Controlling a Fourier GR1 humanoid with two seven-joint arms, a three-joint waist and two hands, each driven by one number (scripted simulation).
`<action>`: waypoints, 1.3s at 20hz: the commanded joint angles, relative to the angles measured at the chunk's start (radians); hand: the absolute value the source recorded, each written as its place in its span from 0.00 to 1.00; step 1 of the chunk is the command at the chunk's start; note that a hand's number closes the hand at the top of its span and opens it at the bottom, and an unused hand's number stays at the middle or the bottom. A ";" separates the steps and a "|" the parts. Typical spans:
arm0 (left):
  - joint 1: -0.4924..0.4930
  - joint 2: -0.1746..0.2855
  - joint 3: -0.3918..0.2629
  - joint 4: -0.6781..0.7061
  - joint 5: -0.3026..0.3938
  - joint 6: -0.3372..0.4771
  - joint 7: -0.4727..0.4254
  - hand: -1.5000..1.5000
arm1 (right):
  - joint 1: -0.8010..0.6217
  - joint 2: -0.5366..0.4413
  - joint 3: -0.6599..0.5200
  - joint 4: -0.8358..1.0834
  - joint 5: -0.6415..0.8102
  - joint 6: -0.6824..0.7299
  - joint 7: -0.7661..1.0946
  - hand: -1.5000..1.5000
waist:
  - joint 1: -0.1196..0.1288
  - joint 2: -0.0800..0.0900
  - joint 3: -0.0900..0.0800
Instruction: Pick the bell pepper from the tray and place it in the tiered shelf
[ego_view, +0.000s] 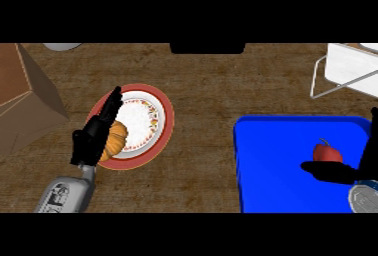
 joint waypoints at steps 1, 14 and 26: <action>-0.043 -0.045 -0.011 0.071 -0.033 0.028 -0.020 0.50 | -0.027 0.044 -0.033 0.055 0.021 0.035 0.109 0.00 | -0.007 0.002 0.000; 0.044 -0.005 0.031 -0.039 -0.013 -0.047 -0.003 0.50 | 0.028 0.151 -0.082 0.094 0.125 0.040 0.017 0.00 | -0.003 -0.001 0.000; 0.040 -0.055 0.029 -0.042 -0.070 -0.037 0.010 0.50 | 0.002 0.216 -0.121 0.242 0.202 -0.015 -0.043 0.00 | -0.003 0.000 0.001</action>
